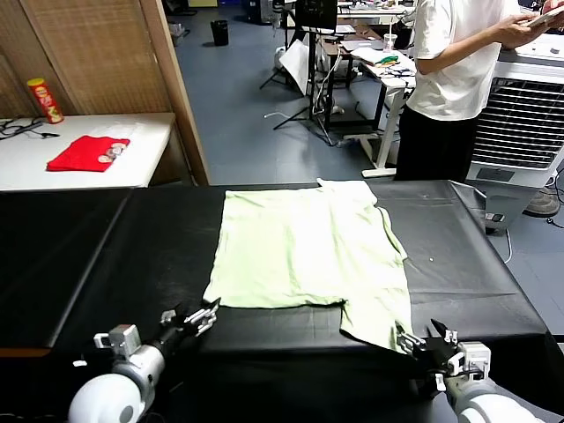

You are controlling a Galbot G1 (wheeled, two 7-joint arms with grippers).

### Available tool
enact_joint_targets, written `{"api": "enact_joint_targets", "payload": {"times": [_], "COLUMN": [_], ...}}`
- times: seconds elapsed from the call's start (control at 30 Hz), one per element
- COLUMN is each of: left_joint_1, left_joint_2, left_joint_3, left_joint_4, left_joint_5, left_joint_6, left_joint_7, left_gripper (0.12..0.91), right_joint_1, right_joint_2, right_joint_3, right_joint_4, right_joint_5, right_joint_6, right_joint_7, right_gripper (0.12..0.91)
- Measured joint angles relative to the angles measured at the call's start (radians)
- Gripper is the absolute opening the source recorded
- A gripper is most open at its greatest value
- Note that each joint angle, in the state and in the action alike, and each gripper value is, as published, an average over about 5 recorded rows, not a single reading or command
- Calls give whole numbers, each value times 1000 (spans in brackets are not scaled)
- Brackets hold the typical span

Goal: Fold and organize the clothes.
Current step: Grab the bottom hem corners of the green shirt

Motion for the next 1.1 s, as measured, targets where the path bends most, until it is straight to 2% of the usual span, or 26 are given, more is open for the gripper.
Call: {"api": "enact_joint_targets", "payload": {"times": [0.13, 0.3, 0.37, 0.43, 0.67, 0.77, 0.87, 1.1], "left_joint_1": [-9, -26, -33, -41, -65, -70, -68, -21], "left_joint_2": [-6, -20, -25, -31, -51, -60, -66, -71], "left_joint_3": [1, 3, 7, 14, 36, 42, 45, 32], "left_joint_4": [10, 38, 51, 66, 111, 124, 127, 75], "left_joint_5": [25, 25, 28, 32, 43, 49, 56, 71], "left_joint_6": [7, 3, 2, 0, -15, -20, -26, -27], "left_joint_7": [18, 9, 8, 8, 6, 1, -1, -23], "left_gripper": [798, 793, 768, 695, 331, 186, 131, 129], "right_joint_1": [0, 1, 2, 3, -4, -18, -40, -98], "right_joint_2": [2, 5, 9, 14, 28, 31, 36, 39], "right_joint_3": [-4, -10, -12, -16, -22, -16, -8, 14], "right_joint_4": [-4, -12, -15, -18, -18, -3, 27, 130], "right_joint_5": [-5, -10, -11, -11, -13, -14, -14, -10], "right_joint_6": [1, 2, 2, -1, -5, -9, -20, -27], "right_joint_7": [1, 3, 3, 5, 11, 20, 33, 37], "right_gripper": [798, 796, 760, 692, 302, 165, 121, 121]}}
